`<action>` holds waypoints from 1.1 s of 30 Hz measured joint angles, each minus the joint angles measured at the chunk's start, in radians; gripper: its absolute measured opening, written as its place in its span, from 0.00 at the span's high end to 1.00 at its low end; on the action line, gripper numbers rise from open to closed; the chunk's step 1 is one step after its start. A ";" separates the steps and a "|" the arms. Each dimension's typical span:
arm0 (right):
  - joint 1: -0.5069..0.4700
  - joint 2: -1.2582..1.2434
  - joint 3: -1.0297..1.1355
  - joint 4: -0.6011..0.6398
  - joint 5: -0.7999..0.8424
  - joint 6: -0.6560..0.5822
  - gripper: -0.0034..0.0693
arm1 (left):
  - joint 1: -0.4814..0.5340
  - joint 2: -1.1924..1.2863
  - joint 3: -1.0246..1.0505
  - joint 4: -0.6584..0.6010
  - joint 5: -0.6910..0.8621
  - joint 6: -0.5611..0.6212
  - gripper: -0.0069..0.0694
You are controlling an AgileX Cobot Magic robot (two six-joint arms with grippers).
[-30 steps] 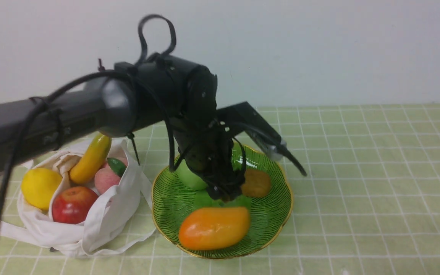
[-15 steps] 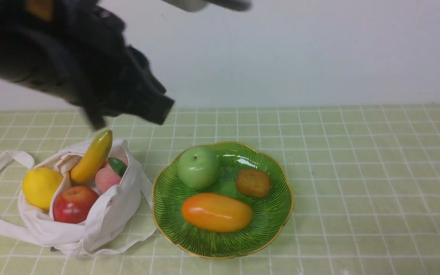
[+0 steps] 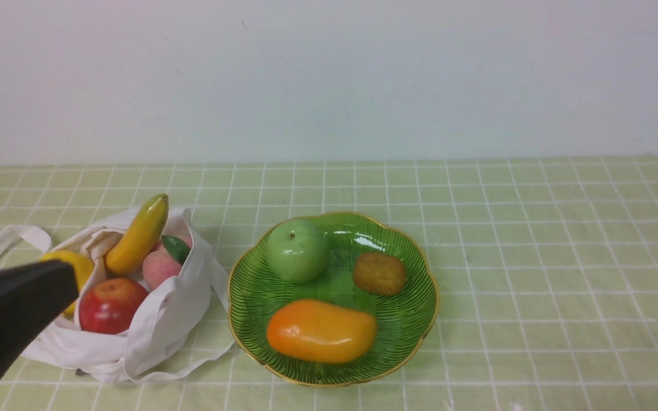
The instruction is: Take the fruit out of the bag on the green coffee tablecloth and place them on the plate.
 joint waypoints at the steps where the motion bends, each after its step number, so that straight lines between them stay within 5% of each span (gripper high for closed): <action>1: 0.000 0.000 0.000 0.000 0.000 0.000 0.97 | 0.000 -0.042 0.024 0.000 -0.005 0.000 0.92; 16: 0.000 0.000 0.000 0.000 0.000 -0.001 0.97 | 0.017 -0.302 0.179 0.114 -0.023 0.033 0.92; 24: 0.000 0.000 0.000 0.001 0.000 -0.001 0.97 | 0.282 -0.388 0.438 -0.061 -0.123 0.293 0.92; 33: 0.000 0.000 0.000 0.001 0.000 -0.001 0.97 | 0.503 -0.403 0.638 -0.141 -0.171 0.323 0.92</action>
